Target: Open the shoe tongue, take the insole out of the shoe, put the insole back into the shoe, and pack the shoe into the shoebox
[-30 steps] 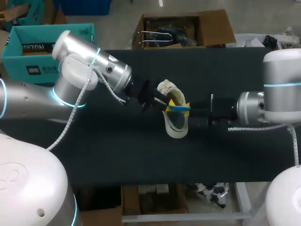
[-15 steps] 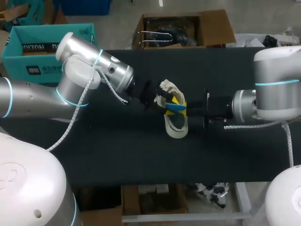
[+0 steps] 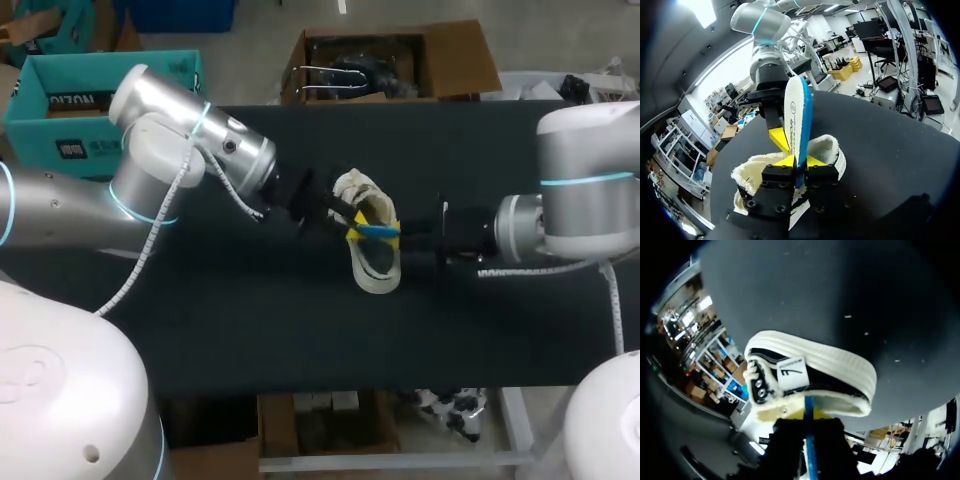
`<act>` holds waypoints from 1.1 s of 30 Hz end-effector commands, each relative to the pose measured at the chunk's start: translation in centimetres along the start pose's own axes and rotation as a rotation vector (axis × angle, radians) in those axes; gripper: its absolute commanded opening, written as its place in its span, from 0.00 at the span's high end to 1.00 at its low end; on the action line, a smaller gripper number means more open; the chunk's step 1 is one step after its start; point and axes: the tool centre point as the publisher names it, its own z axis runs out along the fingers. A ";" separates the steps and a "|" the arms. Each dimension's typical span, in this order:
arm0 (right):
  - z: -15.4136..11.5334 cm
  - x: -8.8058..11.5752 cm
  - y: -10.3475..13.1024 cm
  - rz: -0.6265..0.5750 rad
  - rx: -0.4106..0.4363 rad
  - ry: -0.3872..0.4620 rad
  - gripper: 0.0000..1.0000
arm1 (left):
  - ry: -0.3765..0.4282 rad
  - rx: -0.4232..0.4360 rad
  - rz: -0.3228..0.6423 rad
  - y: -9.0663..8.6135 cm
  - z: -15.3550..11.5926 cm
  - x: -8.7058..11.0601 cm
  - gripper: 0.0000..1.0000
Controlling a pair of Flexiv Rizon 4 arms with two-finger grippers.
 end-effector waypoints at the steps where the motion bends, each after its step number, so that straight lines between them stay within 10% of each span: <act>1: 0.9 0.3 1.0 0.010 0.007 -0.008 1.00 | 0.015 -0.015 -0.008 0.6 0.9 -0.2 1.00; 11: 1.1 0.3 1.4 0.027 0.000 -0.014 1.00 | 0.018 -0.021 -0.031 1.1 0.7 0.0 1.00; 13: 0.9 0.2 1.2 0.024 -0.005 -0.012 1.00 | 0.014 -0.009 -0.025 0.7 0.4 0.2 0.68; 15: 0.7 0.1 1.1 0.023 -0.010 -0.011 1.00 | 0.009 -0.009 -0.010 0.1 0.1 0.4 0.60; 33: 0.3 -0.7 0.4 0.028 -0.021 -0.008 1.00 | -0.025 -0.007 0.031 -1.7 0.5 0.5 1.00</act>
